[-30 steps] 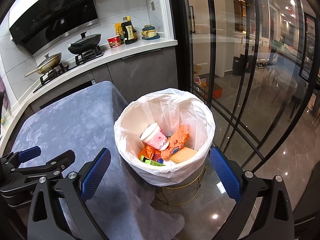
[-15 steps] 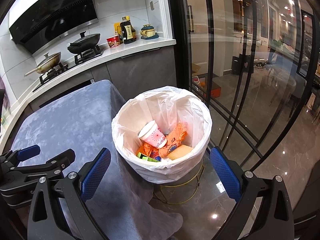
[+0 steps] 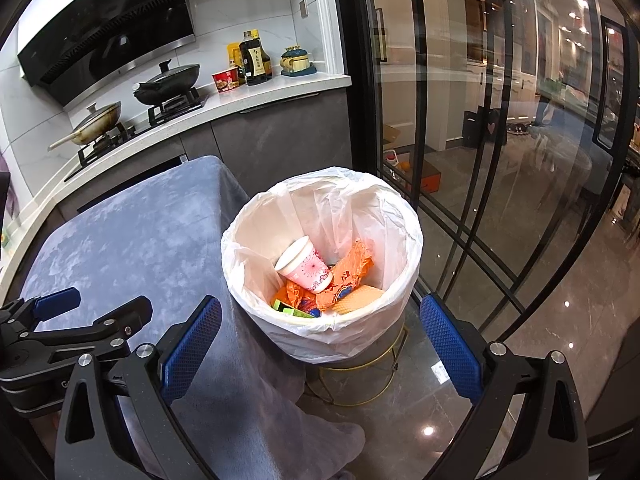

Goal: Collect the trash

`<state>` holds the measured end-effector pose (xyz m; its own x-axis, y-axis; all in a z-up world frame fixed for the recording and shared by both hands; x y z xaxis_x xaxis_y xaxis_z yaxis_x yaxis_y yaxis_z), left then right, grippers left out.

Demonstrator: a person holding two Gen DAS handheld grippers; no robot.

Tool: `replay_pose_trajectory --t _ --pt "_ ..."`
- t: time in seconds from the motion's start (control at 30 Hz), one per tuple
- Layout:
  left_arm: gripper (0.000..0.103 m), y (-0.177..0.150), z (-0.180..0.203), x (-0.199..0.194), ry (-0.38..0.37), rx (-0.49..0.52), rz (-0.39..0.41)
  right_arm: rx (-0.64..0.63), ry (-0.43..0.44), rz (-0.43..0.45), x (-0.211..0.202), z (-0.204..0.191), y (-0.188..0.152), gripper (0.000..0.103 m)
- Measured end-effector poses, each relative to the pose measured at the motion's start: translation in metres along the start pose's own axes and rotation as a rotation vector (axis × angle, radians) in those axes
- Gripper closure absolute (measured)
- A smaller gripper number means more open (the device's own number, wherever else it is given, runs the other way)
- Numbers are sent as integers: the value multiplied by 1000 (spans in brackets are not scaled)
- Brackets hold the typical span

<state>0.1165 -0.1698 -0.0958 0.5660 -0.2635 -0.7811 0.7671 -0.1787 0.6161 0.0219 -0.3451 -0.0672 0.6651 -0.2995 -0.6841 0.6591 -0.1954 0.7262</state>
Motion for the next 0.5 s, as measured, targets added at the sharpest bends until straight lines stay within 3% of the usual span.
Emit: replay_pose_trajectory --t 0.5 --pt "7 0 -2 1 23 -8 12 5 -6 -11 4 3 -6 7"
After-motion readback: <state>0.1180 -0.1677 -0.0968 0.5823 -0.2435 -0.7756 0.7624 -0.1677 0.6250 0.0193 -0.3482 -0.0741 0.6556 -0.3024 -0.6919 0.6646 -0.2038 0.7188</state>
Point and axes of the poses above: each gripper's, at about its wrist camera, not at the fingertips, and x roughly the way its jaws point, z to its right, y to its top, the point moved 8 cm from there along x, roughly the way its jaws point, and after that the axes turned 14 degrees about -x, right-handed, at the moved point
